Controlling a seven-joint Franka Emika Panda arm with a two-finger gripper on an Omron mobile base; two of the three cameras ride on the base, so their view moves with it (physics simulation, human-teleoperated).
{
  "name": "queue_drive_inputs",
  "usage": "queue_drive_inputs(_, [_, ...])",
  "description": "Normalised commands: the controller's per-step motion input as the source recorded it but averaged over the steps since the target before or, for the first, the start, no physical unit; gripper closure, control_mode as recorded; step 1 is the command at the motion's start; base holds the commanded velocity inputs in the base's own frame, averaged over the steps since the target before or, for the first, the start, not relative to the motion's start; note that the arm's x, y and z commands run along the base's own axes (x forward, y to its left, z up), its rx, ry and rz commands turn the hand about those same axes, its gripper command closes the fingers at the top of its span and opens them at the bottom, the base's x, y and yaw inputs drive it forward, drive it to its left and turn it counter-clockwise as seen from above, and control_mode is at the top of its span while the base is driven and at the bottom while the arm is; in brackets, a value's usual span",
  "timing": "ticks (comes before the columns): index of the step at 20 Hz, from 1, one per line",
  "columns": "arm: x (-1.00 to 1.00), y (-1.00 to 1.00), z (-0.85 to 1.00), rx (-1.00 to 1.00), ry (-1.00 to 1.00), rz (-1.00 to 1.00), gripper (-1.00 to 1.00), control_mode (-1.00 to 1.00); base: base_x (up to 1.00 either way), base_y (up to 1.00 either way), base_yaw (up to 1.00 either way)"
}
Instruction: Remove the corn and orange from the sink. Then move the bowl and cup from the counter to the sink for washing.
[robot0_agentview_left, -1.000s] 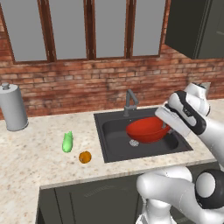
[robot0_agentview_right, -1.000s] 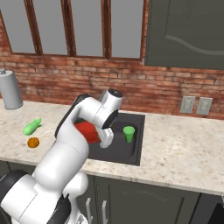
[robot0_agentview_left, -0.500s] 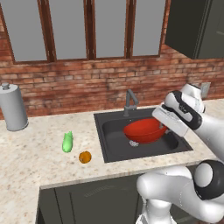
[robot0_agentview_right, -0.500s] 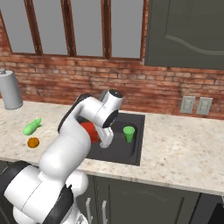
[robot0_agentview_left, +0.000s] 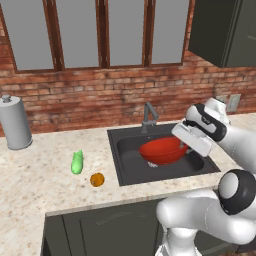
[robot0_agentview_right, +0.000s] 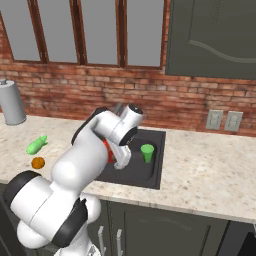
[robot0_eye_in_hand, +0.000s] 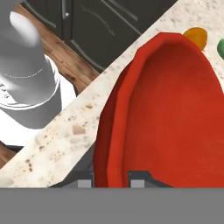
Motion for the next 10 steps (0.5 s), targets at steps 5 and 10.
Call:
queue_drive_inputs(5, [0.1, 0.0, -0.14, 0.01, 0.0, 0.02, 1.0, -1.0, 0.0, 0.0, 0.0])
queue_drive_inputs(10, [0.13, 0.03, -0.15, 0.01, 0.0, 0.0, 1.0, -1.0, 0.0, 0.0, 0.0])
